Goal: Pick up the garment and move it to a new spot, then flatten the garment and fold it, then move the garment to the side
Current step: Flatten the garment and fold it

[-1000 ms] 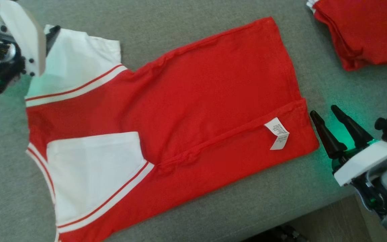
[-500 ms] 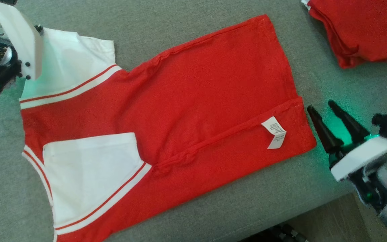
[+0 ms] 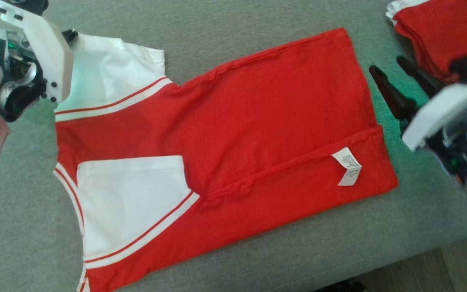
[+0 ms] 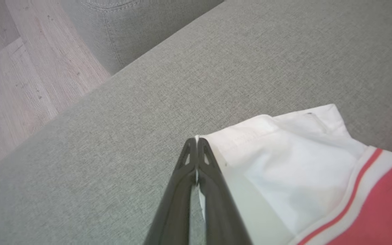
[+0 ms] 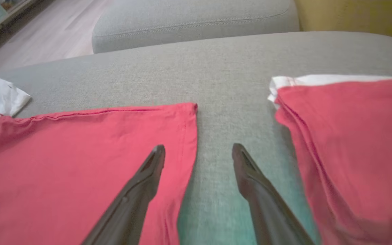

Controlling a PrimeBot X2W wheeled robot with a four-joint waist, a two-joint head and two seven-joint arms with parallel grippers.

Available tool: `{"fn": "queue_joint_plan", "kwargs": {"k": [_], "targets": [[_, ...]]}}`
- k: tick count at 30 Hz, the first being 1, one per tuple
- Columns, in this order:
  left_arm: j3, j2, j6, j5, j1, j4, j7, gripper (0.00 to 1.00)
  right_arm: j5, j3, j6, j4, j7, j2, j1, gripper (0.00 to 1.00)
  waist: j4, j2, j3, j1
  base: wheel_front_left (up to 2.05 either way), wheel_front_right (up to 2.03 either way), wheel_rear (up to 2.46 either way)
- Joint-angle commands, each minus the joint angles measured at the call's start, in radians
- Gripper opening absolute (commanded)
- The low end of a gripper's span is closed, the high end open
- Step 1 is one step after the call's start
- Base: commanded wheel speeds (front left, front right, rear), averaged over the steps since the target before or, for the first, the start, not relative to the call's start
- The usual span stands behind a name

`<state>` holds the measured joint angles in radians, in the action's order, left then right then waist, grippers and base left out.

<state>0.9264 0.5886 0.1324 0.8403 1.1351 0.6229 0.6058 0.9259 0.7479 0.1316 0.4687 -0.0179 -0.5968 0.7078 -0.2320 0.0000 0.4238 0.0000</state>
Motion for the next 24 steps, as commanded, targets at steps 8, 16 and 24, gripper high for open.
{"fn": "queue_joint_plan", "kwargs": {"k": [8, 16, 24], "targets": [[0.016, 0.066, -0.002, 0.033, 0.089, -0.057, -0.023, 0.0, -0.041, 0.071, -0.001, 0.214, -0.185, 0.078, 0.223, 1.0, 0.028, 0.0, 0.007, 0.0, 0.0, 0.0, 0.0], [0.069, 0.071, -0.002, 0.056, 0.109, -0.063, -0.042, 0.0, -0.097, 0.129, -0.001, 0.394, -0.206, 0.188, 0.333, 1.0, 0.048, 0.0, 0.01, 0.0, 0.0, 0.0, 0.0], [0.12, 0.067, -0.002, 0.086, 0.132, -0.055, -0.061, 0.0, -0.09, 0.169, -0.001, 0.48, -0.159, 0.234, 0.37, 0.56, 0.06, 0.0, 0.006, 0.0, 0.0, 0.0, 0.0]]}}
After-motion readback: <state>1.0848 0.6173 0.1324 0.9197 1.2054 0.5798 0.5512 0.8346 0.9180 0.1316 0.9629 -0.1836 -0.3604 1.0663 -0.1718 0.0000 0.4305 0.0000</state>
